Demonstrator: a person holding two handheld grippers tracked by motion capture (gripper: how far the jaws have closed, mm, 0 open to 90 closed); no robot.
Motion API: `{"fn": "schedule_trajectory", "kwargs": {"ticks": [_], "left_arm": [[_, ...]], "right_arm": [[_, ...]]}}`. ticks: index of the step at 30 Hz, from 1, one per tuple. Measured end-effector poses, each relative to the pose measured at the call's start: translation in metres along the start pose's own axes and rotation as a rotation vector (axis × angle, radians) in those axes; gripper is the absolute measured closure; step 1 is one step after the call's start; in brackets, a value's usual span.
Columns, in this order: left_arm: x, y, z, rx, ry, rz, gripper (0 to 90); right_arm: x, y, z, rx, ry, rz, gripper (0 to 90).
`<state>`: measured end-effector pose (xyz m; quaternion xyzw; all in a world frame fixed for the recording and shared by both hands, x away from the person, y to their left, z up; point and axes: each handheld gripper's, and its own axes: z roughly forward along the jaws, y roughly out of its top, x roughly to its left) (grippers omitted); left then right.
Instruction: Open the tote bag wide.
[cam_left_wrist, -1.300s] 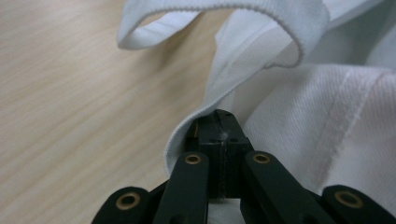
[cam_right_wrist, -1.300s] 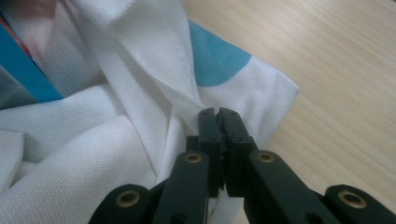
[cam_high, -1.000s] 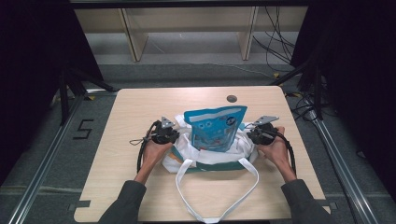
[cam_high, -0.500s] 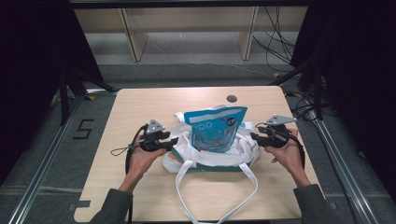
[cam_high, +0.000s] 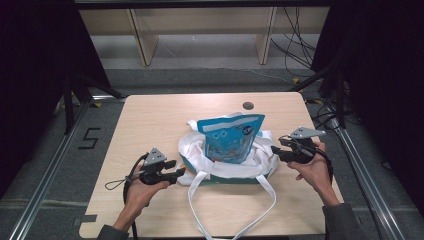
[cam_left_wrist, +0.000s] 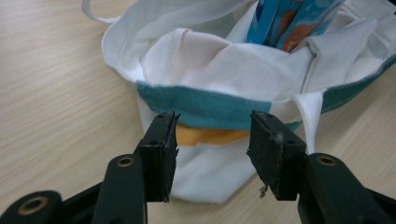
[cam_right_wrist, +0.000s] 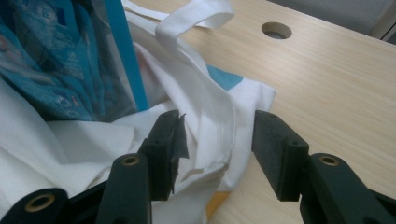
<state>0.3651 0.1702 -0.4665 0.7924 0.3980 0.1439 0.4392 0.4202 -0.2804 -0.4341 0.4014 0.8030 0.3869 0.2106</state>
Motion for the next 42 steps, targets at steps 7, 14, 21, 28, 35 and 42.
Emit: {"fn": "schedule_trajectory", "kwargs": {"ticks": [7, 14, 21, 28, 35, 42], "left_arm": [[0.003, -0.014, -0.006, 0.003, 0.029, -0.012, 44.5], [0.004, -0.023, -0.010, 0.018, 0.046, -0.020, 40.7], [0.002, -0.027, -0.012, 0.015, 0.049, -0.020, 38.2], [0.001, -0.031, -0.012, 0.016, 0.046, -0.007, 35.0], [-0.004, -0.037, -0.014, -0.006, 0.063, -0.013, 30.8], [-0.008, -0.046, -0.019, -0.012, 0.060, -0.012, 25.6]], "right_arm": [[0.003, -0.008, -0.010, -0.003, 0.017, 0.035, 49.1], [0.003, -0.015, -0.013, -0.002, 0.023, 0.021, 46.7], [0.006, -0.020, -0.016, 0.001, 0.027, 0.009, 45.8], [0.010, -0.025, -0.018, 0.009, 0.035, 0.029, 44.9], [0.009, -0.034, -0.019, 0.002, 0.046, 0.036, 44.0], [0.014, -0.044, -0.027, -0.004, 0.014, 0.077, 43.4]]}}
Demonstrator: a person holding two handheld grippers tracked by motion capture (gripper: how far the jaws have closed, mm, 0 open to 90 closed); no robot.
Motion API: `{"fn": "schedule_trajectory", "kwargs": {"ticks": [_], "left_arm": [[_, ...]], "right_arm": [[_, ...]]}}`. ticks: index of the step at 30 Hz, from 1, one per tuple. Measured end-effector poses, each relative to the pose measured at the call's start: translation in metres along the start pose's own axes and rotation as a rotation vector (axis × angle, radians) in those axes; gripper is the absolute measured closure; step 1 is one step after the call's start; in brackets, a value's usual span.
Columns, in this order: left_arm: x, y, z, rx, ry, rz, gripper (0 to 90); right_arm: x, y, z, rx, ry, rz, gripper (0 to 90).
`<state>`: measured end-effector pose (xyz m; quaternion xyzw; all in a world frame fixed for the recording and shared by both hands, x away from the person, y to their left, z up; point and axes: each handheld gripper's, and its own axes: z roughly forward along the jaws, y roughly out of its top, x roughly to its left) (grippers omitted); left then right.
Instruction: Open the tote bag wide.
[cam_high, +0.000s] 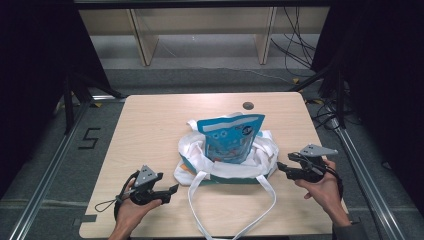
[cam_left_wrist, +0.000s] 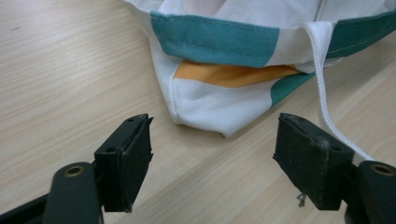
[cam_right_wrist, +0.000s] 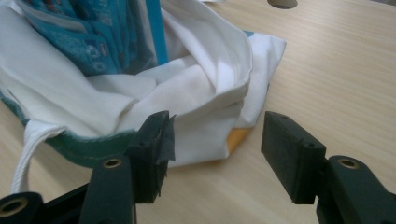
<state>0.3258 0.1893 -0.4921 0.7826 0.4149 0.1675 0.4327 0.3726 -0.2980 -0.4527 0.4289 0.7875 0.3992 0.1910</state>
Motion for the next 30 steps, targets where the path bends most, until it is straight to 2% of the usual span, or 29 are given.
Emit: {"fn": "schedule_trajectory", "kwargs": {"ticks": [1, 3, 5, 9, 10, 11, 14, 15, 16, 17, 18, 19, 20, 22, 26, 27, 28, 30], "left_arm": [[-0.002, -0.002, -0.001, -0.012, 0.002, -0.026, 25.6], [-0.001, -0.006, -0.005, -0.023, 0.014, -0.017, 24.0], [-0.001, -0.008, -0.008, -0.030, 0.020, -0.030, 23.2], [0.001, -0.009, -0.008, -0.040, 0.034, -0.049, 22.0], [0.001, -0.009, -0.008, -0.040, 0.034, -0.049, 22.0], [0.002, -0.009, -0.008, -0.030, 0.032, -0.038, 21.9], [0.000, -0.009, -0.007, -0.031, 0.035, -0.040, 21.9], [0.001, -0.009, -0.007, -0.026, 0.027, -0.030, 22.0], [0.000, -0.009, -0.006, -0.024, 0.027, -0.027, 22.0], [0.000, -0.009, -0.006, -0.024, 0.027, -0.024, 22.0], [0.000, -0.009, -0.006, -0.024, 0.027, -0.024, 22.0], [-0.001, -0.009, -0.005, -0.027, 0.026, -0.029, 22.0], [-0.001, -0.009, -0.005, -0.024, 0.024, -0.028, 21.9], [-0.001, -0.009, -0.005, -0.025, 0.027, -0.026, 22.0], [-0.001, -0.009, -0.005, -0.012, 0.025, -0.008, 22.0], [-0.002, -0.009, -0.004, -0.019, 0.024, -0.017, 22.1], [-0.002, -0.009, -0.004, -0.017, 0.024, -0.015, 22.1], [-0.001, -0.009, -0.005, -0.006, 0.028, -0.001, 22.1]], "right_arm": [[0.001, -0.003, -0.002, -0.002, 0.009, -0.002, 43.3], [0.005, -0.013, -0.008, -0.010, 0.002, 0.006, 43.1], [0.007, -0.019, -0.011, -0.010, 0.000, 0.021, 43.1], [0.006, -0.030, -0.013, 0.000, 0.003, 0.013, 42.6], [0.008, -0.033, -0.015, -0.002, -0.017, 0.031, 42.6], [0.008, -0.035, -0.016, 0.014, -0.007, 0.038, 42.6], [0.008, -0.040, -0.016, 0.000, -0.009, 0.044, 42.6], [0.006, -0.043, -0.016, 0.009, -0.007, 0.012, 42.5], [0.009, -0.045, -0.016, 0.009, -0.007, 0.035, 42.5], [0.009, -0.046, -0.016, 0.012, 0.000, 0.027, 42.4], [0.008, -0.046, -0.017, 0.020, -0.013, -0.005, 42.3], [0.012, -0.047, -0.016, 0.019, 0.004, 0.038, 42.3], [0.013, -0.048, -0.016, 0.022, 0.006, 0.046, 42.1], [0.012, -0.048, -0.016, 0.025, 0.007, 0.028, 41.6], [0.012, -0.050, -0.014, 0.032, -0.001, 0.045, 40.6], [0.011, -0.051, -0.014, 0.031, -0.003, 0.036, 40.5], [0.011, -0.051, -0.014, 0.037, 0.000, 0.050, 40.4], [0.010, -0.051, -0.014, 0.035, -0.006, 0.038, 40.4]]}}
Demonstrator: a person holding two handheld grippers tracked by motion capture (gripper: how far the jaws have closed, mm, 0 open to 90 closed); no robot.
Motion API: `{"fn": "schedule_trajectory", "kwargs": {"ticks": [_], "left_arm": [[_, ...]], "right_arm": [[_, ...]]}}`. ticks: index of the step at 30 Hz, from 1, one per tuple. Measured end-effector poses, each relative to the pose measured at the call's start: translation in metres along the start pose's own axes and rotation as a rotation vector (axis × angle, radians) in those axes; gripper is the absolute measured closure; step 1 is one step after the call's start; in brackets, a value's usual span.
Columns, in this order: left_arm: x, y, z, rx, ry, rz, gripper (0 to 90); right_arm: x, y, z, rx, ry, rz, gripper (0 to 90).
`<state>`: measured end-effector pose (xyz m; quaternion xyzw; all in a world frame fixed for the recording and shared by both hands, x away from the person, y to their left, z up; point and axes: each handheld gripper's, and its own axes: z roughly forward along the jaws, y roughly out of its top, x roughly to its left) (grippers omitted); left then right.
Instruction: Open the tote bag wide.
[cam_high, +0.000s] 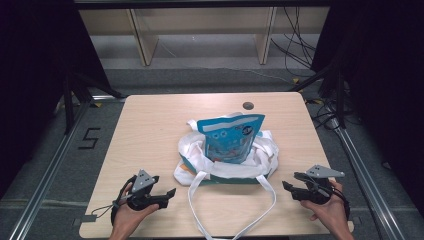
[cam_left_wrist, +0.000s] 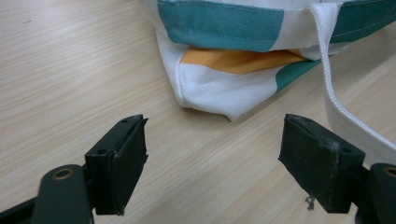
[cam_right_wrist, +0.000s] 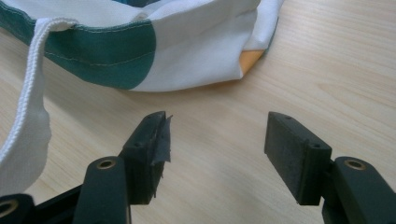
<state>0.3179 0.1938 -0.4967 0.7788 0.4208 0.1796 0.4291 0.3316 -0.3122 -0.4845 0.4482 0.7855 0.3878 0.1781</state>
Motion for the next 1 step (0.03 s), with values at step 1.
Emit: {"fn": "schedule_trajectory", "kwargs": {"ticks": [1], "left_arm": [[0.0000, 0.0000, 0.0000, 0.000, 0.000, 0.000, 22.1]], "right_arm": [[0.0003, -0.0001, 0.0001, 0.006, -0.003, 0.001, 40.3]]}}
